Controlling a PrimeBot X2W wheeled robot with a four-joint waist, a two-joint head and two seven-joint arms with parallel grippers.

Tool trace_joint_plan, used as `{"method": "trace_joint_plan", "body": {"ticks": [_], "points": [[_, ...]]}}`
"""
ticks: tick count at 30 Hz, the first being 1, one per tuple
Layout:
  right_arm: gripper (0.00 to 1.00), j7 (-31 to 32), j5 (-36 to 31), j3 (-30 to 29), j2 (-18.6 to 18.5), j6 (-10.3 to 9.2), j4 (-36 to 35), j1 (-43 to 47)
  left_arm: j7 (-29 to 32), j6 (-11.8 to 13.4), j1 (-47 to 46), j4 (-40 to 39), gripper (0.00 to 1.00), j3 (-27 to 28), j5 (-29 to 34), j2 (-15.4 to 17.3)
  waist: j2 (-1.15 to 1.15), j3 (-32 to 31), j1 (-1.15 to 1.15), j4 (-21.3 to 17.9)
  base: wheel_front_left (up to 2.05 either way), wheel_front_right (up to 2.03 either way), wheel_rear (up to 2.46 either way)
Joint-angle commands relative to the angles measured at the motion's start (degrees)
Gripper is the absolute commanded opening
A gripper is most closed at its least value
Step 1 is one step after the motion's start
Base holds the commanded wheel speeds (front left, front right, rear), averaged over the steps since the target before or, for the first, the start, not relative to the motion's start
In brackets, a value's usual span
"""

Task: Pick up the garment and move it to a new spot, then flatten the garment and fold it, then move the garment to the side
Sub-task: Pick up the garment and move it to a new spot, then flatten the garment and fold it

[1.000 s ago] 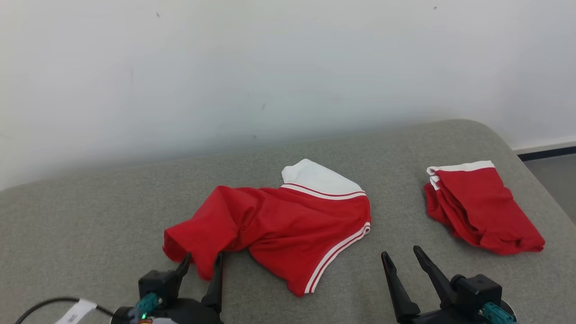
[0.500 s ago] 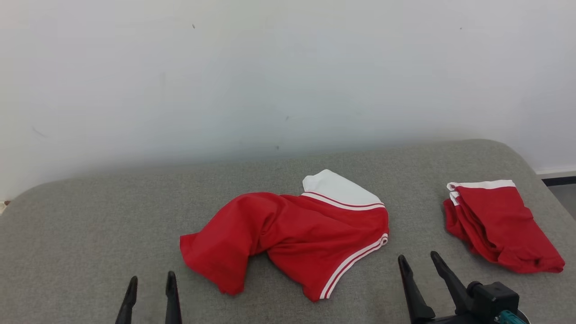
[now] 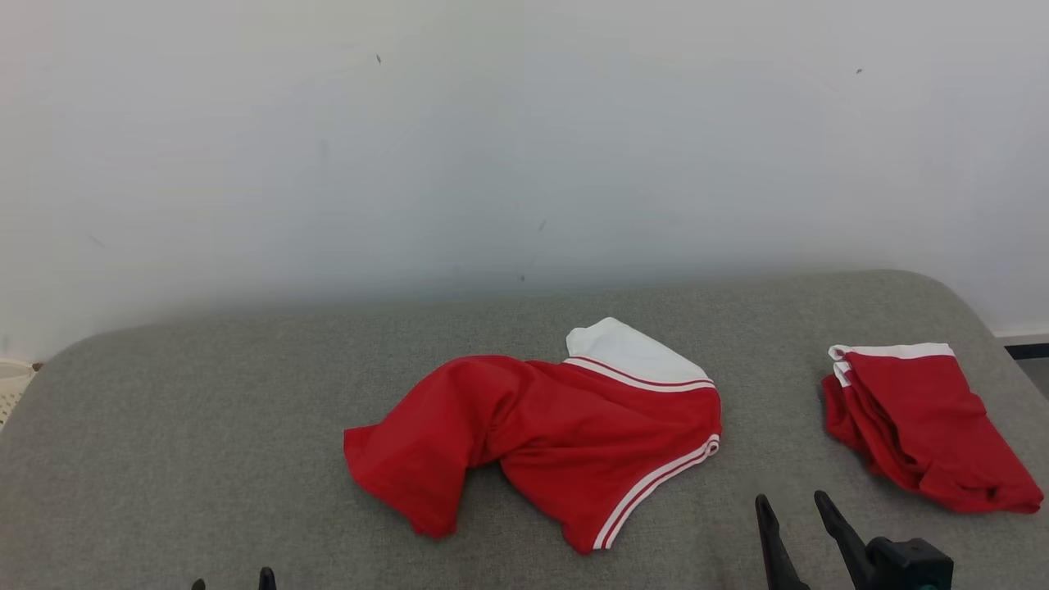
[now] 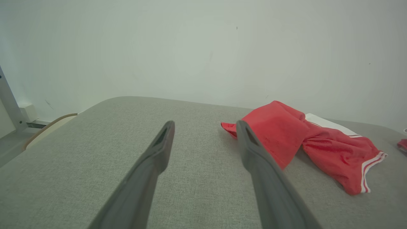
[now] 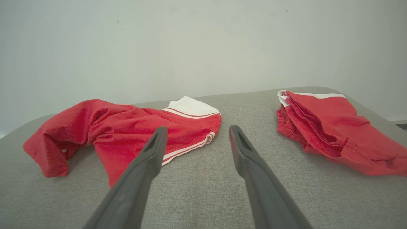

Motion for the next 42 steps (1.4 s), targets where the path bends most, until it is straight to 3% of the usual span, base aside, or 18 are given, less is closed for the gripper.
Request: {"method": "trace_joint_plan", "body": {"ticks": [1, 20, 28, 34, 42], "points": [[1.00, -0.6, -0.8, -0.1, 0.0, -0.14, 1.0, -0.1, -0.2, -0.4, 0.9, 0.5, 1.00, 0.4, 0.3, 0.3, 0.00, 0.0, 0.01, 0.1, 0.00, 0.00, 0.00], [1.00, -5.0, 0.1, 1.8, 0.0, -0.14, 5.3, -0.7, -0.2, -1.3, -0.4, 2.1, 1.00, 0.5, 1.4, -1.2, 0.00, 0.7, 0.01, 0.1, 0.00, 0.00, 0.00], [1.00, -6.0, 0.6, 3.0, 0.0, -0.14, 7.8, -2.8, 1.6, -4.6, -4.3, 3.6, 1.00, -5.7, 2.9, -2.0, 0.00, 1.1, 0.01, -1.1, 0.00, 0.00, 0.00], [1.00, -6.2, 0.2, 3.7, 0.0, -0.14, 8.7, -4.7, 5.2, -7.5, -9.9, 7.7, 1.00, -12.0, 4.0, -2.8, 0.00, 2.4, 0.01, -5.2, 0.00, 0.00, 0.00], [1.00, -6.7, -0.7, 4.9, 0.0, -0.14, 8.5, -5.2, 6.0, -9.9, -17.0, 17.0, 1.00, -17.1, 3.1, -2.5, 0.00, 5.7, 0.01, -14.3, 0.00, 0.00, 0.00]]}}
